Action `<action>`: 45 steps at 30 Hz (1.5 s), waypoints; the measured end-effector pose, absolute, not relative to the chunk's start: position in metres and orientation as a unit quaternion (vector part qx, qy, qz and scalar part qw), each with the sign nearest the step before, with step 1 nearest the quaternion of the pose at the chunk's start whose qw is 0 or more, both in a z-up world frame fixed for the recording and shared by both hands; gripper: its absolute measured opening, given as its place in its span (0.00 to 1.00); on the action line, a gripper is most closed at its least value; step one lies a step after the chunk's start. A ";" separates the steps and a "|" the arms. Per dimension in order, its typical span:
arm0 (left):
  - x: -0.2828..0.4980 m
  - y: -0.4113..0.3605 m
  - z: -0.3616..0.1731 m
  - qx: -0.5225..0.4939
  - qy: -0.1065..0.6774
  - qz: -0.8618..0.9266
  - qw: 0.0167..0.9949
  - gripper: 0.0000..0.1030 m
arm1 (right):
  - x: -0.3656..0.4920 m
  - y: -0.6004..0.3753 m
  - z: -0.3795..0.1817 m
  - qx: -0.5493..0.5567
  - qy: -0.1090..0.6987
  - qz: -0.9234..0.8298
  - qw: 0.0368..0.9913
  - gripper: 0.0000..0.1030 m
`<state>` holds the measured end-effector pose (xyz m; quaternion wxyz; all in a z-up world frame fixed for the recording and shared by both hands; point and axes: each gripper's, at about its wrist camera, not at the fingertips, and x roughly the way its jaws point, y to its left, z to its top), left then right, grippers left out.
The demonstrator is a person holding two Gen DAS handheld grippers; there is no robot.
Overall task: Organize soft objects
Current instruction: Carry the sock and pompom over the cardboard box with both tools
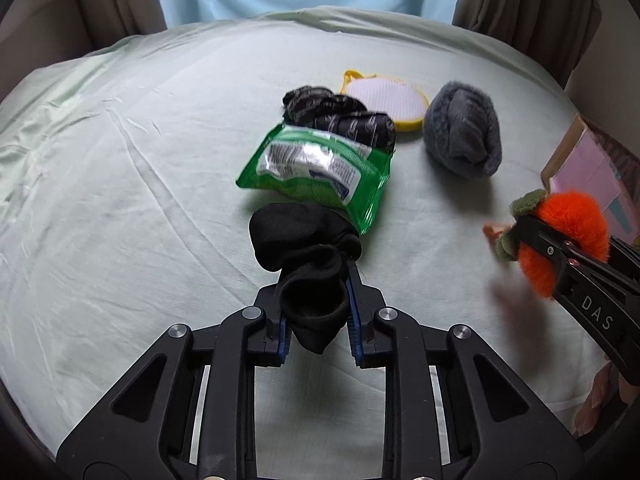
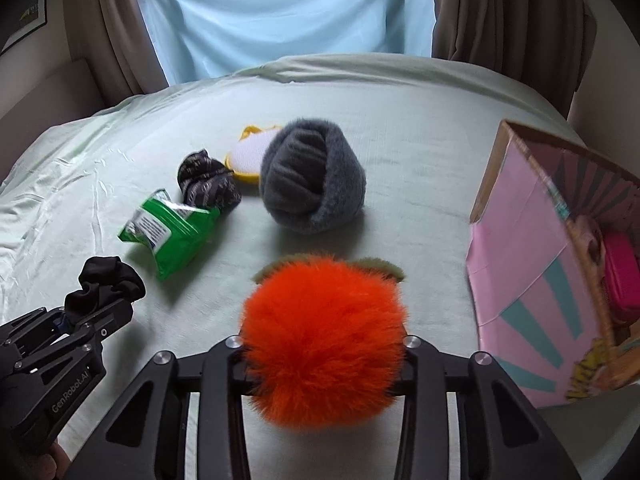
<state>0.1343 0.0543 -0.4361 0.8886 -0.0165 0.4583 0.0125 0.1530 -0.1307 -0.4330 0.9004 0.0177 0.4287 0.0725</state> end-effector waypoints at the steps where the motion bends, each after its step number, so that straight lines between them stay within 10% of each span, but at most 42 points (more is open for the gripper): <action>1: 0.135 0.054 -0.428 -0.021 0.459 0.011 0.888 0.19 | 0.152 -0.132 -0.425 0.021 0.427 0.073 0.901 0.33; 26: 0.150 -0.091 -0.214 -0.035 0.438 -0.040 0.898 0.19 | 0.132 -0.261 -0.207 0.069 0.390 0.056 0.917 0.33; 45: 0.207 -0.281 -0.286 -0.033 0.549 -0.113 0.828 0.19 | 0.185 -0.449 -0.260 0.091 0.498 -0.027 0.862 0.33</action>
